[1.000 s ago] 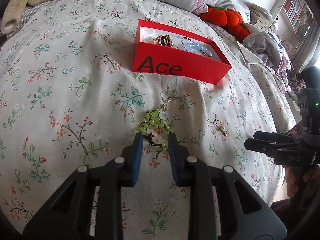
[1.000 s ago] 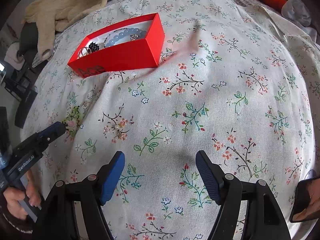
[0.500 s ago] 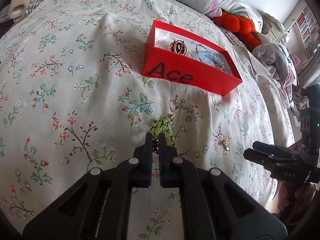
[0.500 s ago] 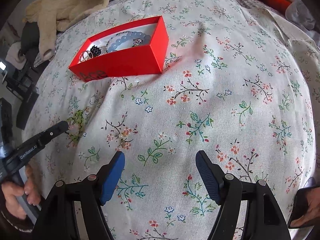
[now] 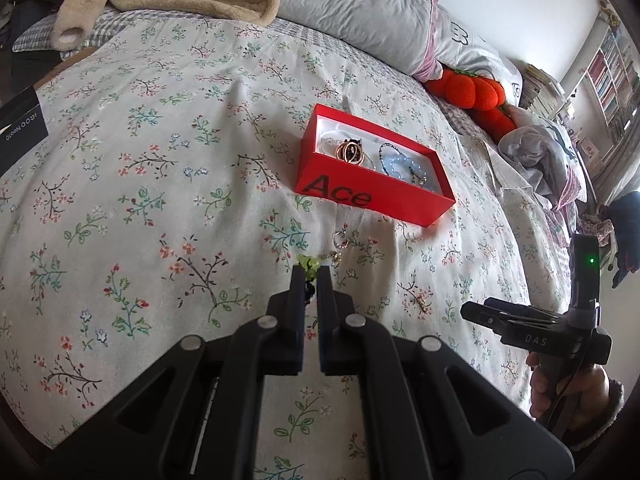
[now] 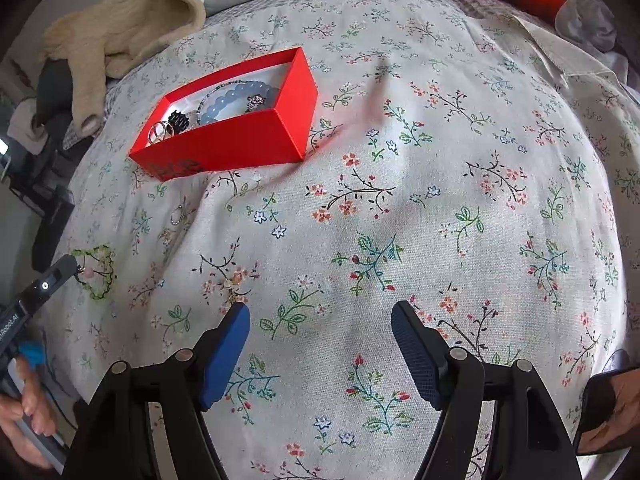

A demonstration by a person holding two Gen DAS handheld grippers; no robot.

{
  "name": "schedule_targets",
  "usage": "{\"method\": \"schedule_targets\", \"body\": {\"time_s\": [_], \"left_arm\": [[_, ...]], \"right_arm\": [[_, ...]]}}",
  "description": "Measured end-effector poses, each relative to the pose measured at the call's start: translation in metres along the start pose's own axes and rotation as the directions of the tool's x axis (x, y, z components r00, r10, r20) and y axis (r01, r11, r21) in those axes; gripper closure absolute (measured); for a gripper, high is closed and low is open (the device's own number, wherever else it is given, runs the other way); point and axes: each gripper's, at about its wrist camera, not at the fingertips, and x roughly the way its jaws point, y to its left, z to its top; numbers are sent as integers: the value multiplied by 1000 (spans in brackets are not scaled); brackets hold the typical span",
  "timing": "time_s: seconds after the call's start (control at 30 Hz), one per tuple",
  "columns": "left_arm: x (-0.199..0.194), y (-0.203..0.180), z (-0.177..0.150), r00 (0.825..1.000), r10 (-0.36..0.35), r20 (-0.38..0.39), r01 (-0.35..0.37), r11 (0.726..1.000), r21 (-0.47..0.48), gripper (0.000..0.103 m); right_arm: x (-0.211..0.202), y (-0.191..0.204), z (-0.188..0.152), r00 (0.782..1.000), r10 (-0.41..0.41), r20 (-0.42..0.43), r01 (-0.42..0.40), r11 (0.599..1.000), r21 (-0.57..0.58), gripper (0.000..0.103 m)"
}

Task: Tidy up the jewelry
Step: 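Move the left gripper to the green beaded bracelet and close on it, then lift the green beaded bracelet with the left gripper toward the red box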

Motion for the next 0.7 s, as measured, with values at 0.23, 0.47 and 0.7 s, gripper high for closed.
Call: {"method": "schedule_targets", "body": {"time_s": [0.23, 0.47, 0.7], "left_arm": [[-1, 8, -17, 1000, 3, 0, -3, 999, -53, 97], [4, 13, -27, 1000, -17, -17, 16, 996, -87, 97], [8, 14, -33, 999, -32, -33, 28, 994, -102, 97]], "right_arm": [[21, 39, -17, 999, 38, -36, -43, 989, -142, 34], [28, 51, -14, 999, 43, 13, -40, 982, -187, 49], [33, 56, -12, 998, 35, 56, -20, 965, -260, 59]]}}
